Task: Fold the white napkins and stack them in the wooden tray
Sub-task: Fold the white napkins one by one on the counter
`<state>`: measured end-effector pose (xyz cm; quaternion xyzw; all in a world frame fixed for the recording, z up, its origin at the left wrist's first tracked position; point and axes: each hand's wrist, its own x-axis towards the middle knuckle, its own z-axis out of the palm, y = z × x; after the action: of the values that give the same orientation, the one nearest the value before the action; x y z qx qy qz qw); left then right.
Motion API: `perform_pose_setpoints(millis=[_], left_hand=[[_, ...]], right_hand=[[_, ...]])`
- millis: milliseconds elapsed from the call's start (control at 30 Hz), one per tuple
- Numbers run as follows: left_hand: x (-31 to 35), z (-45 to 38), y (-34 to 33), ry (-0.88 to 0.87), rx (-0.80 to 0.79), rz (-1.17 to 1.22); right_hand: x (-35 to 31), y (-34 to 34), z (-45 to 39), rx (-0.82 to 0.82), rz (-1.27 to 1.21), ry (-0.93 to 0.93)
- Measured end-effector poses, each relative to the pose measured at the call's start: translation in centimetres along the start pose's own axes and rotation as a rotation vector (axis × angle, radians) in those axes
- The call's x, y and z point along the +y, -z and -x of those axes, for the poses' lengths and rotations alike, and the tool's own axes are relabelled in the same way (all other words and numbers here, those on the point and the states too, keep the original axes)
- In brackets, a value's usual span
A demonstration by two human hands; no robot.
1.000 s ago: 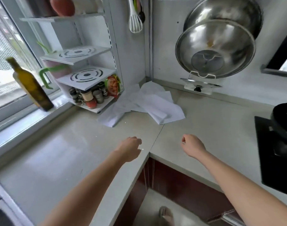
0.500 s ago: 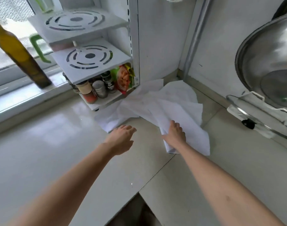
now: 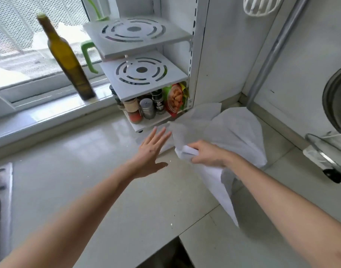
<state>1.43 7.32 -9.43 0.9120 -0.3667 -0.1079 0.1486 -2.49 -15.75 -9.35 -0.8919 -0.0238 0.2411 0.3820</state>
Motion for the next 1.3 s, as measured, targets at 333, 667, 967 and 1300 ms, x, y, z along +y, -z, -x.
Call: perform_pose_setpoints(millis=[333,667,967,1300], left_hand=[[-6.9,13.7,6.2,0.072,-0.3,-0.001],[-12.7,27.2,7.4,0.462,-0.351,0.444],[-12.5,27.0,8.2,0.747,-0.232,0.066],[-12.1,26.5,13.2,0.638,0.725,-0.675]], right_hand=[[-15.8,-5.6,2.3,-0.431,0.207,0.152],[-21.7,-14.1,0.0,-0.551,0.321,-0.028],[-24.3,-16.4,-5.3,-0.1,0.757,0.171],[-26.9,-12.9,-6.0,0.857,0.675,0.783]])
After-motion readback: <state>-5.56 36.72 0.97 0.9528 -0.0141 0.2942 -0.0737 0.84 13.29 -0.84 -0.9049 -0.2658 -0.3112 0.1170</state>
